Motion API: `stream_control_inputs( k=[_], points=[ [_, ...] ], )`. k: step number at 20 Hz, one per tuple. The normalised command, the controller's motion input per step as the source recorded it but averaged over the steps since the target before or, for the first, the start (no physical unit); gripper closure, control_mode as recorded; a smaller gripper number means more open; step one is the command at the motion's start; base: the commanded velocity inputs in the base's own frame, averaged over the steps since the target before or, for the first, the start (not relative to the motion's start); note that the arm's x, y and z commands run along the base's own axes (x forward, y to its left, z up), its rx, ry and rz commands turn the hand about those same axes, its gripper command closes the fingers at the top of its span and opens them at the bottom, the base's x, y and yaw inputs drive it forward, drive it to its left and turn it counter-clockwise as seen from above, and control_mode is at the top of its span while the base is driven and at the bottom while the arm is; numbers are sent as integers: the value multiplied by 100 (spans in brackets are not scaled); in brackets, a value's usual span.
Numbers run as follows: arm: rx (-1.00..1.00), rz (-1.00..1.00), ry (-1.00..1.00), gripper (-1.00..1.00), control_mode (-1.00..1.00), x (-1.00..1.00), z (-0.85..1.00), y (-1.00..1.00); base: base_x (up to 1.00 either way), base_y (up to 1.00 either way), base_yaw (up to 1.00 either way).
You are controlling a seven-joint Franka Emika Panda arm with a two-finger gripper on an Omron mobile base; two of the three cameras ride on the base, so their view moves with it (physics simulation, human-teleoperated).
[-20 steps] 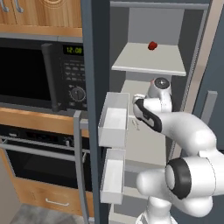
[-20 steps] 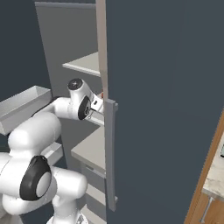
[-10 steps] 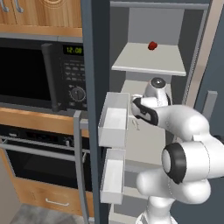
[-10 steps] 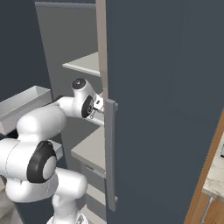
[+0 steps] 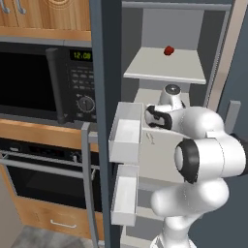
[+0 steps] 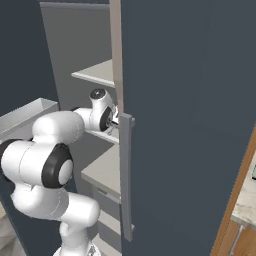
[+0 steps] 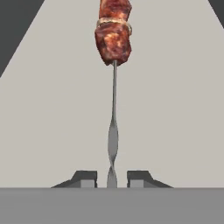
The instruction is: Store the kebab skewer in the freezer for long-term storage. Close the freezer door after placing the cooked food.
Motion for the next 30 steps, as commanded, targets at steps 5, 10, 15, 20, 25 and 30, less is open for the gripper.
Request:
stream_control_inputs(
  k=[5,10,15,20,25,30],
  points=[
    [0,0,0,100,-100,18,-10,-3,0,0,0],
    [0,0,0,100,-100,10,-2,0,0,0,0],
    [0,0,0,-100,-100,9,-3,0,0,0,0],
    [0,0,0,-100,-100,6,-5,0,0,0,0],
    [0,0,0,-100,-100,1,0,0,0,0,0],
    [0,0,-1,-100,-100,-7,0,0,0,0,0]
  ],
)
